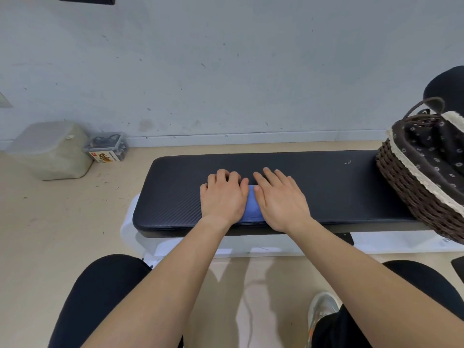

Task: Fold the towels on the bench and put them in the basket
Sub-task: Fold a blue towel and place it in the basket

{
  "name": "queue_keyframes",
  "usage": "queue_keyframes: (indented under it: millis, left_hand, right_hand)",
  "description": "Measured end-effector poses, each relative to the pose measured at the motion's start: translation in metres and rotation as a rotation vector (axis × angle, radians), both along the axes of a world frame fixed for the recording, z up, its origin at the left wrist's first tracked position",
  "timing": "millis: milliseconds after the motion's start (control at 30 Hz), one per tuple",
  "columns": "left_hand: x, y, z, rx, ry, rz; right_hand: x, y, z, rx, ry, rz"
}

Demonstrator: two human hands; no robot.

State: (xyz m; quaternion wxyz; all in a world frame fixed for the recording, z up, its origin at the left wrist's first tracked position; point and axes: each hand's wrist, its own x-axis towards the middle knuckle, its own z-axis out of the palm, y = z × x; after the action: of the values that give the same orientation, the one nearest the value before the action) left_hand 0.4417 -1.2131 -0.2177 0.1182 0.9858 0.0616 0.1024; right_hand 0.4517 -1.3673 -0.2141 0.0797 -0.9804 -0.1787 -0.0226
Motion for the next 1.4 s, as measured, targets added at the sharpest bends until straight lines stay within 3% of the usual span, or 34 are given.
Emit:
queue_keyframes:
  millis: [233,600,767,900,1033,1267,1400]
  left_hand:
    - [-0.012,0.029,0.004,-0.041,0.106,-0.269]
    - [-0.034,0.015,0.062,-0.334,0.187,-0.271]
    - [-0.028,-0.021,0.088,-0.451,0.118,-0.312]
    - [-0.016,-0.066,0.112,-0.617,0.042,-0.324]
    - [-0.002,-0.117,0.132,-0.681,-0.009,-0.352]
    - [0.030,-0.237,0.168,-0.681,0.081,-0.482]
    - [0.051,-0.296,0.177,-0.651,0.182,-0.612]
  right_hand:
    - [0.001,-0.011,0.006,0.056,0.097,0.085]
    - [-0.013,-0.051,0.060,0.206,0.380,0.075]
    - [-0.024,-0.094,0.090,0.443,0.363,-0.040]
    - [-0.033,-0.142,0.121,0.776,0.270,-0.232]
    - [-0.036,-0.192,0.151,1.017,0.270,-0.286]
    - [-0.016,-0.290,0.196,0.577,-0.034,-0.367]
    - [0.006,-0.340,0.208,0.293,-0.074,-0.441]
